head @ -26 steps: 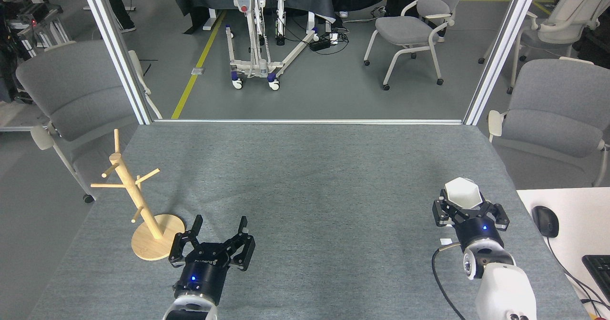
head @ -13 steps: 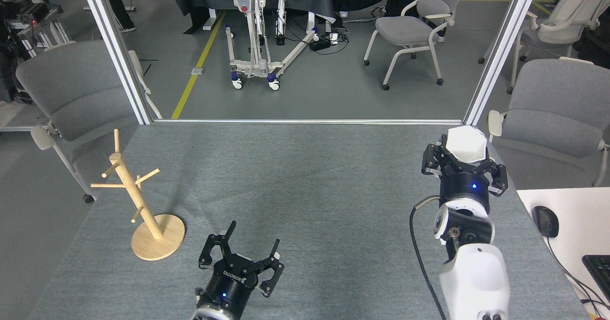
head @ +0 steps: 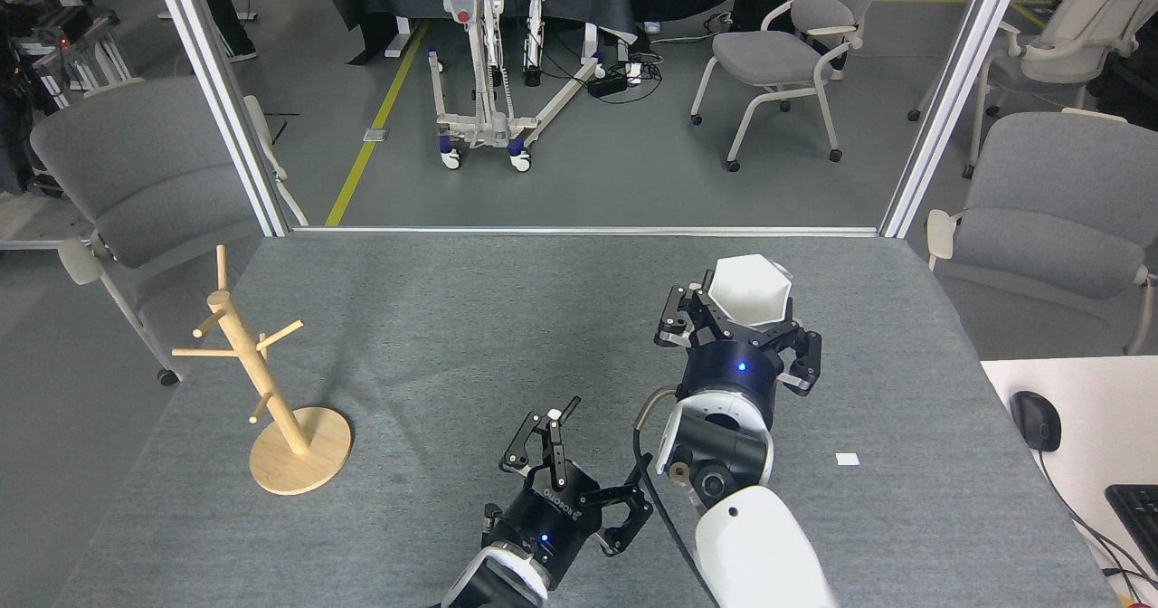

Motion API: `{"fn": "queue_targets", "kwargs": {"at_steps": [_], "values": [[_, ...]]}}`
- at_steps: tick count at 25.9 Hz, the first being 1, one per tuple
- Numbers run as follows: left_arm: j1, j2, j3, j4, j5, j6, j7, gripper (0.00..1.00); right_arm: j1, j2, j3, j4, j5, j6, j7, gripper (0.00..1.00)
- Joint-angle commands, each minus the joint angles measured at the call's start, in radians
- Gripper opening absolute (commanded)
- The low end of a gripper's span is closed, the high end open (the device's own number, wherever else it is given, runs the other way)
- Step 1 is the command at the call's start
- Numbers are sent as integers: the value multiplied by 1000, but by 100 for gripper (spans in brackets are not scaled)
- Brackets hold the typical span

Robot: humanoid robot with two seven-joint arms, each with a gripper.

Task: Hang cup on storage rack
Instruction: 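Carry the cup toward the left gripper at table center, then grasp the cup with the left gripper and open the right gripper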

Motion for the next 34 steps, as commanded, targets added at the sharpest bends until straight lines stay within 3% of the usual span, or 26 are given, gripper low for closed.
{"fn": "queue_targets", "kwargs": {"at_steps": [1, 6, 12, 24, 34], "values": [[-67, -21, -3, 45, -19, -2, -25, 99, 5, 1, 78, 22, 10, 24, 76, 60], [-95, -24, -32, 47, -12, -36, -37, 99, 4, 1, 101, 30, 11, 24, 111, 59], [-104, -26, -55, 50, 29, -148, -55, 99, 8, 20, 102, 50, 10, 10, 172, 59], [-213, -26, -61, 188, 219, -143, -225, 99, 11, 43, 127, 66, 10, 11, 177, 59], [-246, -27, -58, 184, 337, -152, -250, 99, 18, 84, 157, 125, 10, 20, 175, 59]]}}
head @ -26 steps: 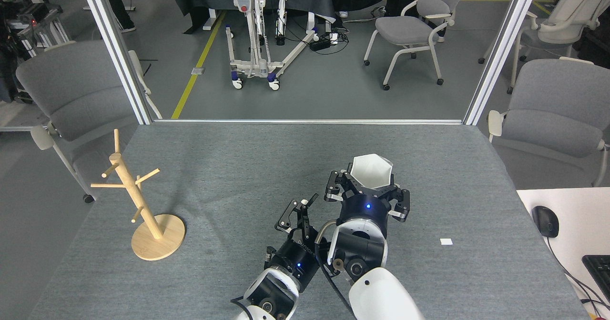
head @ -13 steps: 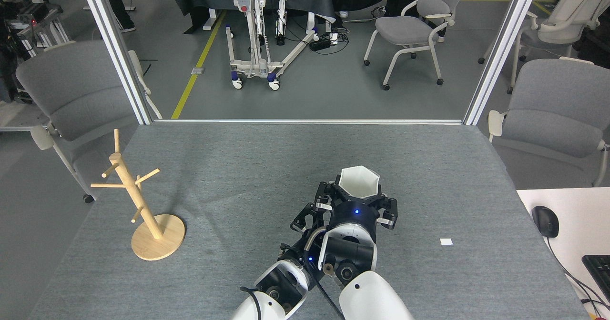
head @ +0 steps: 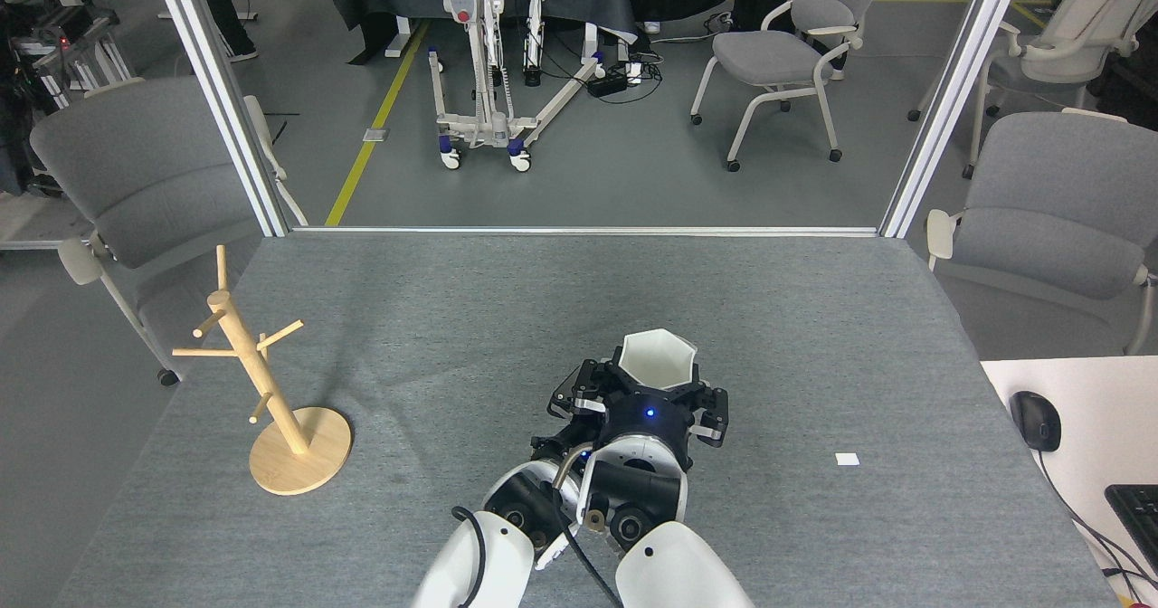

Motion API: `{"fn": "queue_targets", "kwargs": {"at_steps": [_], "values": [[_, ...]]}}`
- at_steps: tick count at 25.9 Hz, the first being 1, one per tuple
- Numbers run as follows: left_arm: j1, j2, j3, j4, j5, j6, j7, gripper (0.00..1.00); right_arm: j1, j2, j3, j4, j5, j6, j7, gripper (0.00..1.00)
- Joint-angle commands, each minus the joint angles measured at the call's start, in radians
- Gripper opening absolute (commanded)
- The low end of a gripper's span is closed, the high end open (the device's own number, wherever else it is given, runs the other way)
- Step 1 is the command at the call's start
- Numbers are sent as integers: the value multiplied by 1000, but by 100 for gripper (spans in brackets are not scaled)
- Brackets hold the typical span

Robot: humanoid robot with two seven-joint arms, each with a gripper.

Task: Hang cup on storage rack
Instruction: 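Grasp the cup with the left gripper and open the right gripper, then withdraw the right gripper and move the cup away with the left gripper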

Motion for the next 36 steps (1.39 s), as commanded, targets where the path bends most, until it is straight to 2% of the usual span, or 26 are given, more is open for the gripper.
{"fn": "queue_targets", "kwargs": {"at_steps": [1, 2, 3, 5, 6, 7, 9, 14, 15, 18, 19, 20, 22, 29, 33, 36], "values": [[-3, 0, -1, -1, 17, -6, -1, 99, 8, 9, 26, 24, 0, 3, -4, 59], [-3, 0, -4, 0, 17, -5, -1, 98, 10, 12, 37, 27, 0, 3, -4, 59], [-3, 0, -4, 6, 17, -5, -1, 91, 11, 17, 37, 27, 0, 3, -4, 59], [-3, 1, -7, 9, 4, -9, -1, 64, 13, 20, 38, 27, 1, 4, -4, 58], [-2, 6, -8, 5, 4, -14, -6, 40, 16, 21, 38, 27, 1, 4, -4, 58], [5, 10, -10, -4, 6, -31, -16, 0, 17, 21, 38, 27, 1, 3, -4, 58], [5, 9, -2, -3, 9, -86, -53, 0, 16, 21, 38, 27, 1, 3, -4, 58], [2, 9, 1, -4, 7, -89, -69, 0, 14, 21, 35, 28, 0, 3, -4, 61], [2, 9, 1, -3, 7, -89, -69, 0, 14, 20, 35, 28, 0, 1, -4, 64], [2, 13, 2, 0, 7, -84, -70, 0, 13, 18, 34, 44, 1, 1, -13, 88], [3, 13, 2, 2, 7, -80, -70, 0, 13, 18, 32, 45, 1, 1, -15, 93], [5, 15, 1, 3, 7, -77, -70, 0, 13, 18, 29, 45, 1, -2, -16, 97], [5, 15, 2, 5, 7, -75, -70, 0, 11, 18, 27, 44, 1, -7, -27, 98], [8, 15, 13, 35, 7, -69, -70, 0, 17, 20, 18, 45, -20, -11, -348, 99], [17, 20, 18, 31, 6, -58, -70, 0, 17, 21, 18, 44, -102, -11, -493, 99], [77, 66, 30, -29, -9, -25, -69, 0, 13, 12, -11, 44, -157, -20, -615, 99]]}}
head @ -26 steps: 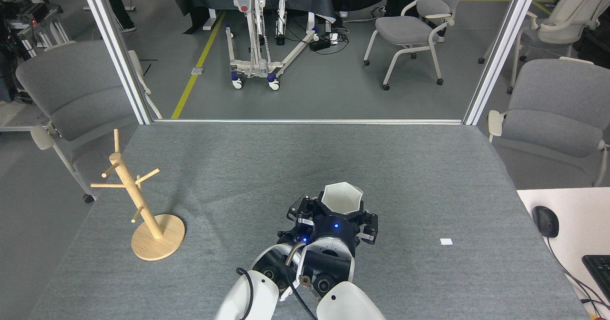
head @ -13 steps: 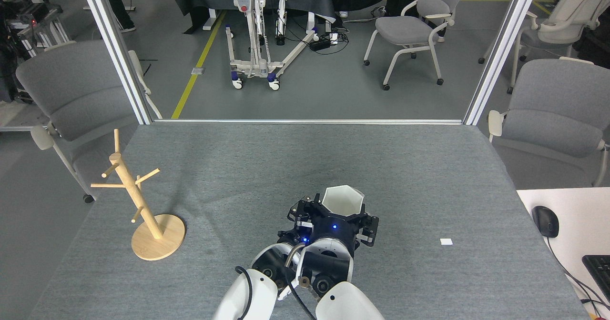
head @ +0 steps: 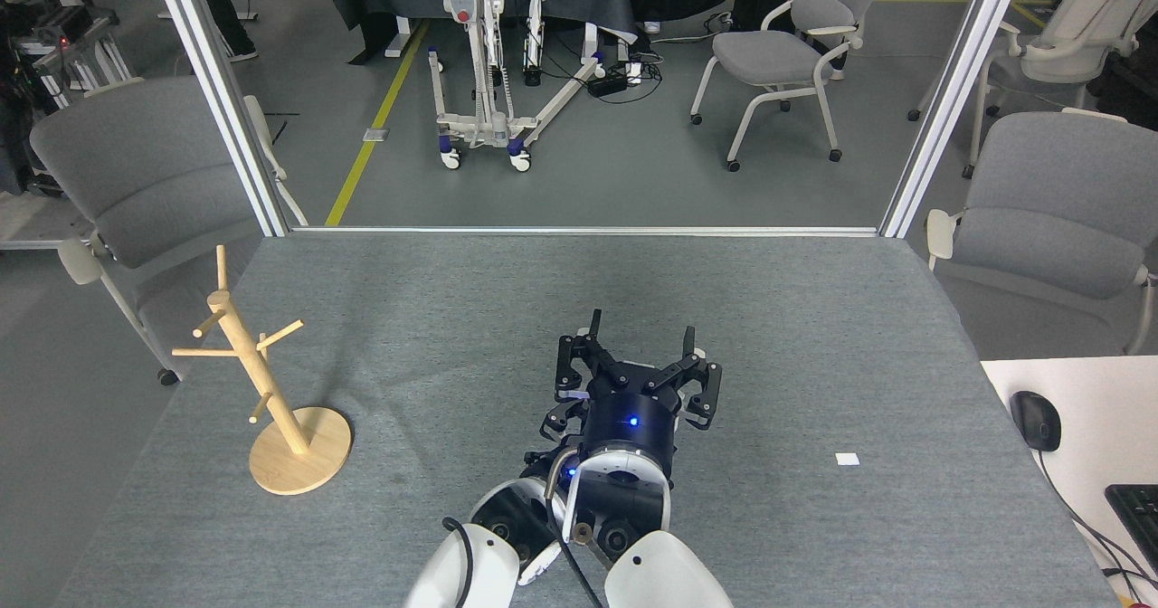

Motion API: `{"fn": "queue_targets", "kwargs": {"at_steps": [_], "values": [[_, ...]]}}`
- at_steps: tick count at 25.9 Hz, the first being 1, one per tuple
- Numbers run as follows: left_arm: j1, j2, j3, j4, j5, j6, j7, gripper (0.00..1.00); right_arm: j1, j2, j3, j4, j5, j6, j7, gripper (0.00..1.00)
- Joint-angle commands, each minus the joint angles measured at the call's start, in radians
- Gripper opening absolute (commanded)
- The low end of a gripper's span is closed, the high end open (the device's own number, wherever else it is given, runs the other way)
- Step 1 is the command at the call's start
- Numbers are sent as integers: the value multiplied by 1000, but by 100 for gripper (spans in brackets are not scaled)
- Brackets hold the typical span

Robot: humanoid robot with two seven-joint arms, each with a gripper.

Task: Hang cup on storage rack
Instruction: 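Withdraw the right gripper and move the cup away with the left gripper, then bring the cup with the left gripper up to the wooden stand's peg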

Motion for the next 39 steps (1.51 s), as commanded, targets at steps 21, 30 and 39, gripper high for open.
{"fn": "queue_targets", "kwargs": {"at_steps": [21, 30, 39], "values": [[590, 279, 655, -431, -72, 160, 42, 0, 356, -269, -891, 23, -158, -1174, -393, 99], [455, 321, 865, -400, -87, 170, 19, 0, 342, -265, -884, 21, -160, -1182, -393, 99], [243, 350, 893, -317, -188, 168, -41, 0, 342, -216, -881, 4, -157, -1176, -361, 100]]}}
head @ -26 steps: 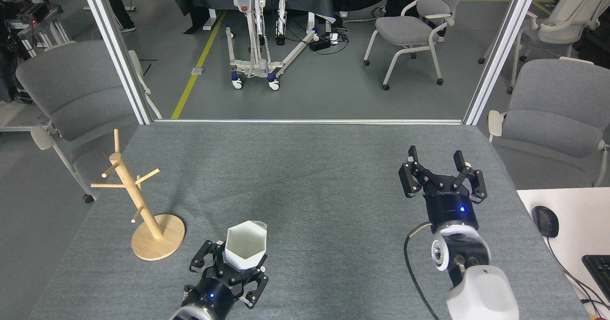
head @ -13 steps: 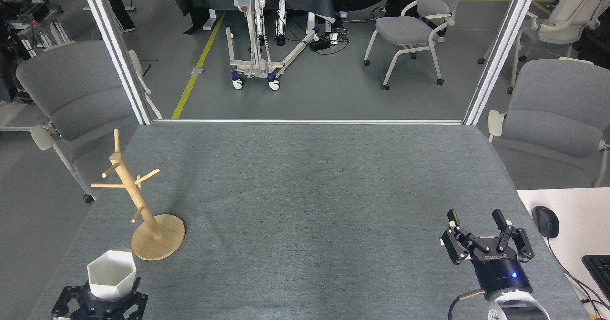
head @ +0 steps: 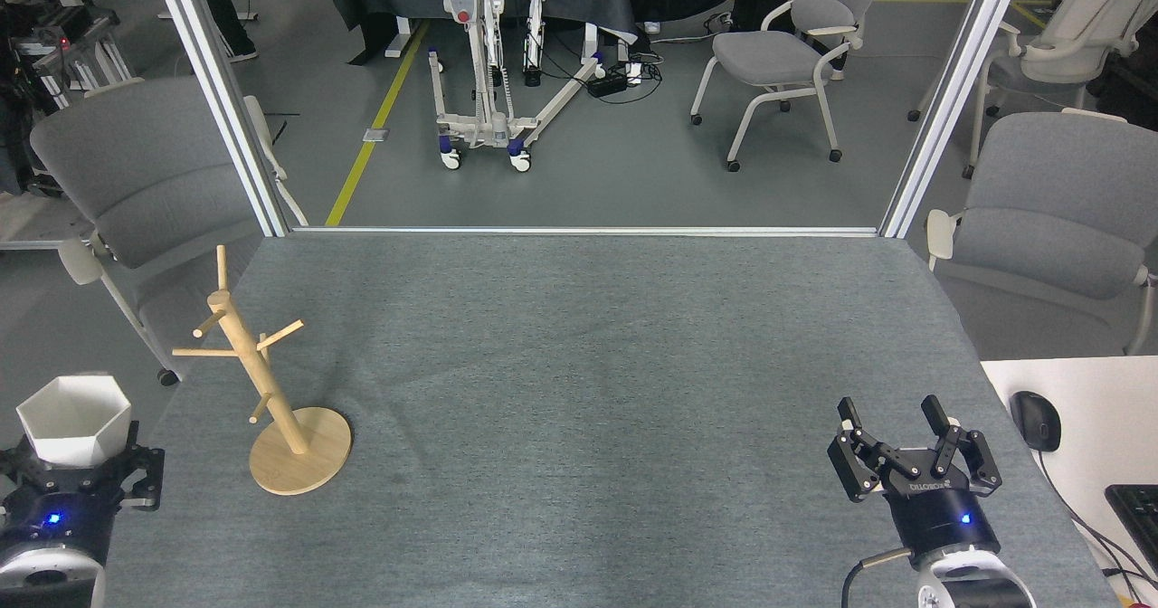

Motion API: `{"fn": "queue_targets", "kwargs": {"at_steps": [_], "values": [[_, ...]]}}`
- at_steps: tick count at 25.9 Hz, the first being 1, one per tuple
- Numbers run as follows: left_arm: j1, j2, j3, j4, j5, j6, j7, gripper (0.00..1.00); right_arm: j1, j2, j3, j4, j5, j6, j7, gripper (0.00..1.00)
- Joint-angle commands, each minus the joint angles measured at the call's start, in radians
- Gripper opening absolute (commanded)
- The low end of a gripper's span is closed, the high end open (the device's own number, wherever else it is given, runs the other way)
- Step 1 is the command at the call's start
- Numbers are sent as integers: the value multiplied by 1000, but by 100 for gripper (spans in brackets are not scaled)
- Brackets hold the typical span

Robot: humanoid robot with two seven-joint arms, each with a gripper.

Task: Hang cup on storage rack
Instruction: 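Bring the cup with the left gripper up to the wooden stand's peg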

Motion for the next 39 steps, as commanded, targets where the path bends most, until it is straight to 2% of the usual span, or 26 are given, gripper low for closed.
{"fn": "queue_targets", "kwargs": {"at_steps": [1, 4, 7, 8, 10, 18, 34, 39], "values": [[-71, 4, 3, 23, -44, 1, -20, 0, 0, 35, 0, -18, 3, 3, 27, 100], [-93, -7, 3, 21, -110, -1, -20, 0, 1, 69, -3, -47, 29, 5, 55, 100], [-96, -10, 1, 15, -118, -7, -20, 0, 0, 122, -9, -49, 104, 5, 55, 100], [-94, -10, -2, 15, -120, -7, -20, 0, 0, 128, -9, -49, 110, 5, 55, 100], [-91, -12, -5, 14, -121, -9, -20, 0, 1, 116, -9, -47, 109, 5, 54, 99], [-100, -33, -37, 23, -159, -9, -20, 0, 1, 116, -9, -28, 109, 6, 55, 100], [-88, -33, -120, 8, -199, -10, -11, 0, -2, 124, -12, -24, 113, 11, 55, 100], [-51, -33, -140, -17, -205, -9, -8, 0, 1, 122, -5, -24, 115, 105, 55, 99]]}}
